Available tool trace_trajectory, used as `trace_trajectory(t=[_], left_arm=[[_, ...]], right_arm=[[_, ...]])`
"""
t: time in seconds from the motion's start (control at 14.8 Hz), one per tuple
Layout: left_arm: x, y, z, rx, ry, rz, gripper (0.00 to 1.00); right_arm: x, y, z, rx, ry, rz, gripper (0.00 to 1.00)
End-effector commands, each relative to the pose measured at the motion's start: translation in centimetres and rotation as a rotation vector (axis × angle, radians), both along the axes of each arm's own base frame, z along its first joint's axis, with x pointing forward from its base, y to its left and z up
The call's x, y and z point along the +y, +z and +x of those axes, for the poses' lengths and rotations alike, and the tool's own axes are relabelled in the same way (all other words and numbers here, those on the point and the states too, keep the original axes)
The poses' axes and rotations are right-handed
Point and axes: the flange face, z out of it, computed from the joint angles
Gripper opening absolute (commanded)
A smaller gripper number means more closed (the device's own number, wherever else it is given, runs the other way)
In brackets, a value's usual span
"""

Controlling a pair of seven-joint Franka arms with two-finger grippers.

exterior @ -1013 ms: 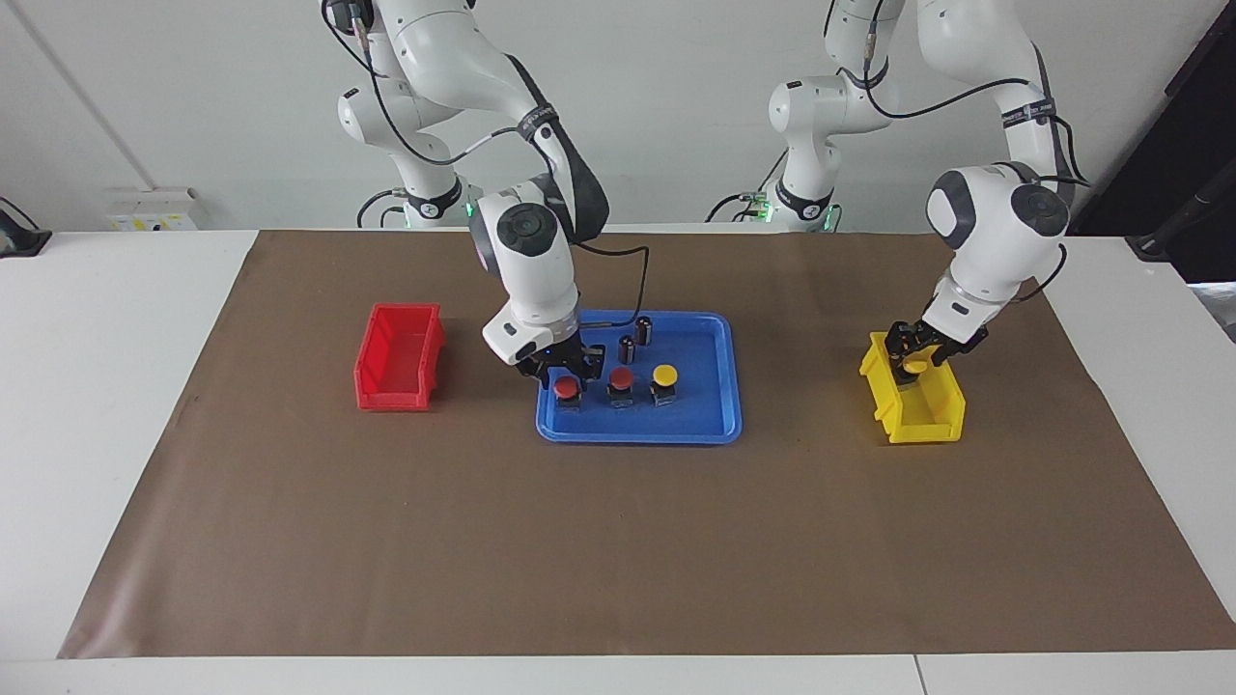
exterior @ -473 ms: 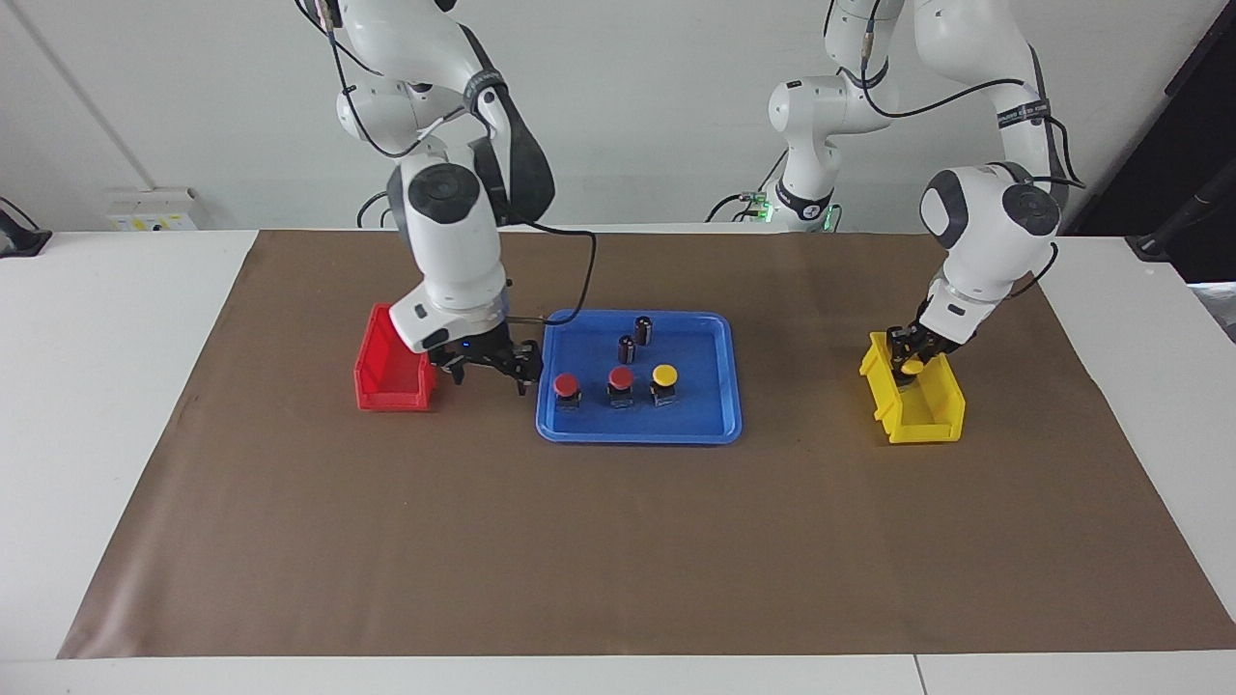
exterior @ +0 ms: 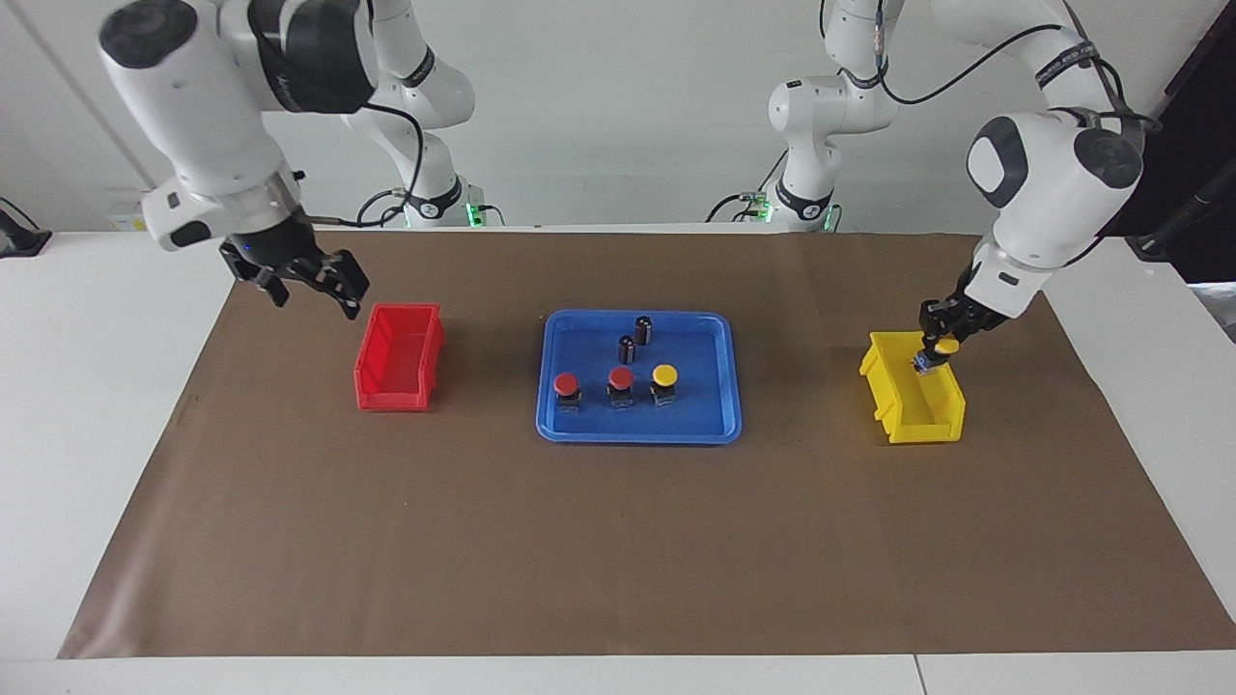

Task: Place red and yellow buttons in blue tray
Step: 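Grasp the second yellow button with the left gripper while the right gripper withdraws, then carry the yellow button into the blue tray and release it with the left gripper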

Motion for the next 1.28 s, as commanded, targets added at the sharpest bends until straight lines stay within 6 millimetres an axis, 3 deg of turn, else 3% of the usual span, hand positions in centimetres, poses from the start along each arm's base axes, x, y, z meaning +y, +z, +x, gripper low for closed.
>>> trace_trajectory(t=[0.0,0.07,0.2,0.34,0.47,1.08,1.15,1.22], left_arm=[[-8.7,-1.3,-0.6,-0.017,0.028,0.003,0.01],[-11.8,-1.9,-1.2,-0.011,0.017,0.003,0.01],[-18.1,-3.3,-2.6,-0.006,0.029,-0.042,0.01],[-24.2,-5.6,-4.2,-0.008,0.037,-0.056,0.01],[-27.5,-7.4,-5.0,-0.016,0.046,-0.06,0.01],[-30.3,-13.1,-6.1,-0.007,0.081,-0.051,0.02],[-30.3,-13.5,-5.8,-0.012,0.085,-0.054,0.05],[-30.3,-13.5,-5.8,-0.014,0.084,-0.055,0.18]], right_arm=[[-3.6,1.8,-2.0,0.011,0.041,0.018,1.0],[-5.7,3.6,-3.1,-0.011,0.05,0.035,1.0],[-7.9,5.0,-3.7,-0.028,0.086,0.039,1.0],[-8.5,3.8,-4.1,-0.006,0.078,0.03,1.0],[-8.4,3.4,-4.7,-0.001,0.081,0.031,1.0],[-7.3,2.1,-4.5,0.038,0.103,0.028,1.0],[-7.2,2.1,-4.5,0.038,0.105,0.028,1.0],[-7.1,1.9,-4.4,0.039,0.105,0.028,1.0]])
